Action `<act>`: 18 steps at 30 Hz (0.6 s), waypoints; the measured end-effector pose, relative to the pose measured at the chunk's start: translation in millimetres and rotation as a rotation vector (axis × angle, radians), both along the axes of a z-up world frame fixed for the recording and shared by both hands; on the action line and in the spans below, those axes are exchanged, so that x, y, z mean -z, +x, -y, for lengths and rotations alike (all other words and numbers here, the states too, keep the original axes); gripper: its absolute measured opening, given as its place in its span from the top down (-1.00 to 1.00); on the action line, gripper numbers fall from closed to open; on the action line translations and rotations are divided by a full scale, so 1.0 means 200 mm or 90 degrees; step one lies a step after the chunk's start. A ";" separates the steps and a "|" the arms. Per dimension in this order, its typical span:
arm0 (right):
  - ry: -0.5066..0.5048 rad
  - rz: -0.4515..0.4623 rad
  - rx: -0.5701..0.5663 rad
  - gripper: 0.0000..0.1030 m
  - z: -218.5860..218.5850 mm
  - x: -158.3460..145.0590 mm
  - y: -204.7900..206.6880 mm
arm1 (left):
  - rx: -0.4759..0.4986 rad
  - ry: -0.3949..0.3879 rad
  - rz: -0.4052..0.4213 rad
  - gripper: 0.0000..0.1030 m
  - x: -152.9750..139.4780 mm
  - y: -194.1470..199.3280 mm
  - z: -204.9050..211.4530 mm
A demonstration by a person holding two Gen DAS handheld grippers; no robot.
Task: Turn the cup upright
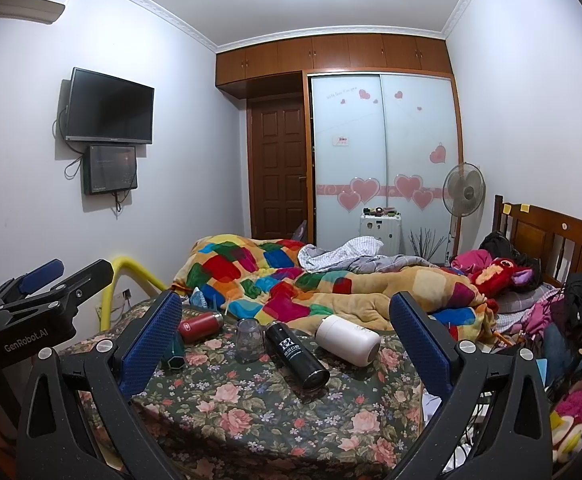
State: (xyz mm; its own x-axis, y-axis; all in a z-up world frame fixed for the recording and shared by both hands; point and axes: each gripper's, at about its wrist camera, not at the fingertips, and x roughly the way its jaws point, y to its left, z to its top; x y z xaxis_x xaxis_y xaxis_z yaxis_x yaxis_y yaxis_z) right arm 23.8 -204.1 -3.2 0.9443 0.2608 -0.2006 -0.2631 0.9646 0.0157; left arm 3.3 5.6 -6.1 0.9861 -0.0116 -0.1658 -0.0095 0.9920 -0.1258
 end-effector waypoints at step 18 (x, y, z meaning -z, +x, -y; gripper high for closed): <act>0.006 0.007 -0.005 -1.00 0.00 -0.01 -0.02 | 0.002 0.005 0.002 -1.00 -0.02 0.00 0.01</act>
